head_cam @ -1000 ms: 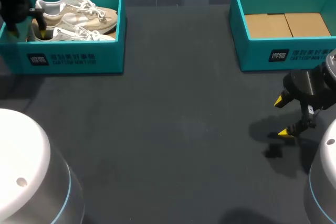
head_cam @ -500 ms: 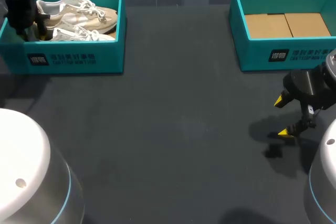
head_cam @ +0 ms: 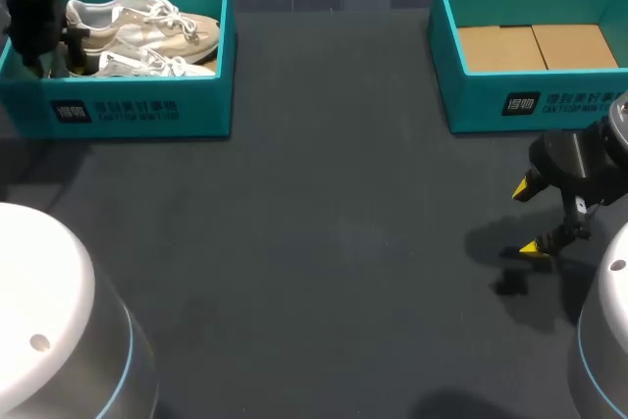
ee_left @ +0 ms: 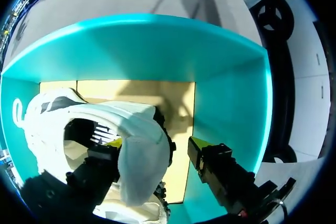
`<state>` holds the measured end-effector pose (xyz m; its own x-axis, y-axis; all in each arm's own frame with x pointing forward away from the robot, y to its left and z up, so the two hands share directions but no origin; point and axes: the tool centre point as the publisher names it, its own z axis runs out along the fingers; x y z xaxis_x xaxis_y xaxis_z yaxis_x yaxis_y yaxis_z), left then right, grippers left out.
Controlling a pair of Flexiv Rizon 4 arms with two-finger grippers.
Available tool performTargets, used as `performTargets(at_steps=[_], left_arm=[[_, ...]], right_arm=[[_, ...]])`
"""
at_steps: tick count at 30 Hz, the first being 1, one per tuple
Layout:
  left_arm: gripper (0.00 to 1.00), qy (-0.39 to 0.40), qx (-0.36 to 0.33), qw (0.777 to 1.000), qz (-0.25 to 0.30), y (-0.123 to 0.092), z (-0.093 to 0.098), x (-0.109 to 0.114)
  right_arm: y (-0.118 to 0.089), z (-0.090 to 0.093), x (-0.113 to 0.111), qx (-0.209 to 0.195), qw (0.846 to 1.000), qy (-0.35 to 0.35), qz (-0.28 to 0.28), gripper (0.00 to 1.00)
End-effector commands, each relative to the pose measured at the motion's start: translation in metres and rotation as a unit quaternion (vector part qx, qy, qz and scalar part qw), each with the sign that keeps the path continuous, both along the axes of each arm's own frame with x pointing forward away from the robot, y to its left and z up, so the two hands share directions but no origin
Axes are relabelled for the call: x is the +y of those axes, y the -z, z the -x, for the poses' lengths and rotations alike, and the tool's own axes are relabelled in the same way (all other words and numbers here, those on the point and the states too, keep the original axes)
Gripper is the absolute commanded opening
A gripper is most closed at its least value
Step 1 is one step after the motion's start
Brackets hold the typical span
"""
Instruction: Take the shoe out of the shoebox, open the shoe tongue, remove and reinsert the insole, then place the shoe into the shoebox
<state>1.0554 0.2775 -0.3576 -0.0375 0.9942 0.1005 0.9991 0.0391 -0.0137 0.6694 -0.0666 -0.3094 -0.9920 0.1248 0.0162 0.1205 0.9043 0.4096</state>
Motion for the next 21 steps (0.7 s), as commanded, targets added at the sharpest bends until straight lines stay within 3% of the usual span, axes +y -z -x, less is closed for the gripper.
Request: performTargets(at_steps=[1, 6, 11, 12, 14, 21], left_arm=[[0.71, 0.003, -0.001, 1.000, -0.005, 0.003, 0.001, 0.000], [0.67, 0.007, 0.004, 1.000, -0.016, 0.012, 0.001, -0.003], [0.45, 0.006, 0.007, 1.000, -0.020, 0.016, 0.000, -0.004], [0.35, 0.005, 0.007, 1.000, -0.021, 0.016, 0.000, -0.003], [0.02, 0.005, 0.007, 1.000, -0.021, 0.015, 0.001, -0.002], [0.00, 0.016, 0.005, 1.000, -0.019, 0.006, 0.006, 0.009]], right_arm=[[0.000, 0.002, 0.000, -0.001, 1.000, 0.000, 0.001, 1.00], [0.000, 0.002, 0.000, -0.001, 1.000, 0.000, 0.001, 1.00], [0.000, 0.002, 0.000, -0.001, 1.000, 0.000, 0.001, 1.00], [0.000, 0.002, 0.000, -0.001, 1.000, 0.000, 0.001, 1.00], [0.000, 0.002, 0.000, -0.001, 1.000, 0.000, 0.001, 1.00], [0.000, 0.002, 0.000, -0.001, 1.000, 0.000, 0.001, 1.00]])
